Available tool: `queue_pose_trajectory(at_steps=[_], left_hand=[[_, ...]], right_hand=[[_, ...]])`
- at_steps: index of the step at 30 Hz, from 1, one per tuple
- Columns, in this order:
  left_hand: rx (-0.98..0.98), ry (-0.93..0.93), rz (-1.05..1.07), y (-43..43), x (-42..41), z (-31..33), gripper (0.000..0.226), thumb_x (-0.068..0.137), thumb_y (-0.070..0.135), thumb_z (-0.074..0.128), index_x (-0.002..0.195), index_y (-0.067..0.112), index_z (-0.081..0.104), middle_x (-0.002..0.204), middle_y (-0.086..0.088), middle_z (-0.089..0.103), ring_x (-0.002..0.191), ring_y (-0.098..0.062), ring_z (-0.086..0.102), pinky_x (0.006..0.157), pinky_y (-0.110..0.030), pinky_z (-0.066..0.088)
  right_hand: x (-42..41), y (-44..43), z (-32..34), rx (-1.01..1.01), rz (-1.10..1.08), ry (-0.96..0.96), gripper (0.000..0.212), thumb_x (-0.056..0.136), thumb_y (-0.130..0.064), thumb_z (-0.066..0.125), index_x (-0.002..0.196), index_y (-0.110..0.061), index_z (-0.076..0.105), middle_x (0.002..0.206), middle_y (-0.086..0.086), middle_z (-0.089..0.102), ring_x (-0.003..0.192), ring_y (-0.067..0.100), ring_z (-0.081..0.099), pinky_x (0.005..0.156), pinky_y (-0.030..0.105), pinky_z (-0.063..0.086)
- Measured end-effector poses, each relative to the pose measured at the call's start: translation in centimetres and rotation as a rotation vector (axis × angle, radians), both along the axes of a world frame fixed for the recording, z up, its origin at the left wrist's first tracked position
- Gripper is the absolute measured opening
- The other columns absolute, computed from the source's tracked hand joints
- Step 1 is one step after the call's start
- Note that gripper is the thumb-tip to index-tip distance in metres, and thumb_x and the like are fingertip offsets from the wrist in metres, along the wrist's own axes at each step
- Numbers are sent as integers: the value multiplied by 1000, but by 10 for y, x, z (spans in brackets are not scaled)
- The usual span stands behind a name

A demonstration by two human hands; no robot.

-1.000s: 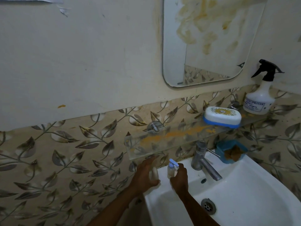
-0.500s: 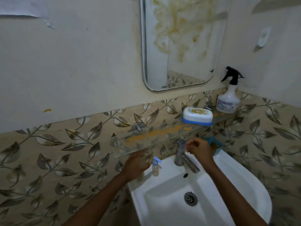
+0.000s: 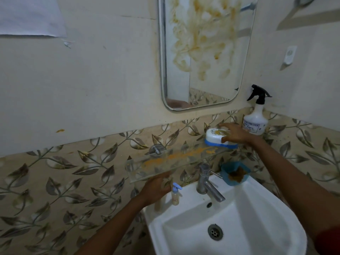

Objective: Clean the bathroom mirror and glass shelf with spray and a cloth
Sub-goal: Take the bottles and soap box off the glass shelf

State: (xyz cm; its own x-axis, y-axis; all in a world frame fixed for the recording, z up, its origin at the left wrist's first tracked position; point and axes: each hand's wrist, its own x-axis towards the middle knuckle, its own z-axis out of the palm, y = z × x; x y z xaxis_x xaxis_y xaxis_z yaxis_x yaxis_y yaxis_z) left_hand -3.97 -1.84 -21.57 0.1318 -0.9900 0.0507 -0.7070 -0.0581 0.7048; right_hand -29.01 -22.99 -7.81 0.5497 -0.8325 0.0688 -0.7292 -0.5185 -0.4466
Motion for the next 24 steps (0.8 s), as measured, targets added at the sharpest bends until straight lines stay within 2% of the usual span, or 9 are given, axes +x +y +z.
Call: queue_pose_trajectory(at_steps=[3, 6, 8, 10, 14, 17, 20, 24], left_hand=[[9, -45, -6, 2, -1, 3, 83, 66, 64, 46, 137, 23, 42, 134, -1, 52, 124, -15, 49, 103, -30, 40], [29, -98, -16, 0, -3, 7, 70, 76, 49, 51, 140, 22, 39, 140, -1, 48, 127, -16, 46, 103, -27, 39], [29, -119, -32, -1, -3, 6, 61, 83, 39, 55, 139, 22, 39, 140, -1, 49, 126, -16, 47, 101, -27, 39], [23, -138, -30, -3, -4, 5, 58, 83, 38, 55, 138, 23, 42, 138, 0, 51, 123, -16, 49, 98, -26, 39], [-18, -261, -44, -5, -7, 4, 48, 90, 24, 55, 136, 23, 44, 140, 2, 49, 125, -17, 47, 98, -26, 39], [-4, -262, -62, -4, -11, 9, 46, 92, 22, 54, 137, 21, 43, 134, 4, 54, 122, -11, 48, 90, -19, 36], [37, -229, -45, -2, -10, 13, 50, 91, 23, 54, 139, 21, 39, 137, -3, 52, 123, -19, 49, 90, -25, 39], [48, -272, -25, 0, -11, 15, 50, 92, 24, 53, 140, 20, 39, 143, -4, 46, 130, -23, 44, 91, -25, 37]], right_hand=[[3, -4, 5, 73, 1, 61, 87, 61, -37, 63, 140, -12, 35, 144, 16, 38, 127, 34, 40, 97, 39, 38], [4, -12, 6, 97, 6, 55, 100, 47, -42, 60, 139, -14, 35, 144, 15, 37, 126, 33, 40, 95, 38, 39], [4, -16, 8, 123, 4, 64, 97, 50, -36, 59, 140, -14, 32, 144, 15, 35, 126, 33, 40, 94, 37, 40], [3, -21, 7, 157, 0, 66, 96, 51, -33, 60, 141, -15, 31, 143, 16, 36, 124, 33, 41, 93, 38, 41], [-3, -25, 4, 147, 18, 100, 92, 52, -36, 65, 136, -11, 36, 135, 16, 45, 109, 26, 47, 89, 36, 44], [-11, -23, 4, 119, -11, 14, 91, 54, -38, 75, 133, -11, 38, 134, 15, 45, 110, 27, 49, 89, 39, 46], [-20, -3, 0, 53, -38, -127, 98, 48, -42, 77, 133, -12, 36, 130, 14, 47, 106, 25, 49, 85, 39, 46], [-27, 53, -14, -38, 7, -281, 74, 67, -18, 82, 129, -14, 41, 120, 5, 47, 105, 20, 47, 81, 35, 45]])
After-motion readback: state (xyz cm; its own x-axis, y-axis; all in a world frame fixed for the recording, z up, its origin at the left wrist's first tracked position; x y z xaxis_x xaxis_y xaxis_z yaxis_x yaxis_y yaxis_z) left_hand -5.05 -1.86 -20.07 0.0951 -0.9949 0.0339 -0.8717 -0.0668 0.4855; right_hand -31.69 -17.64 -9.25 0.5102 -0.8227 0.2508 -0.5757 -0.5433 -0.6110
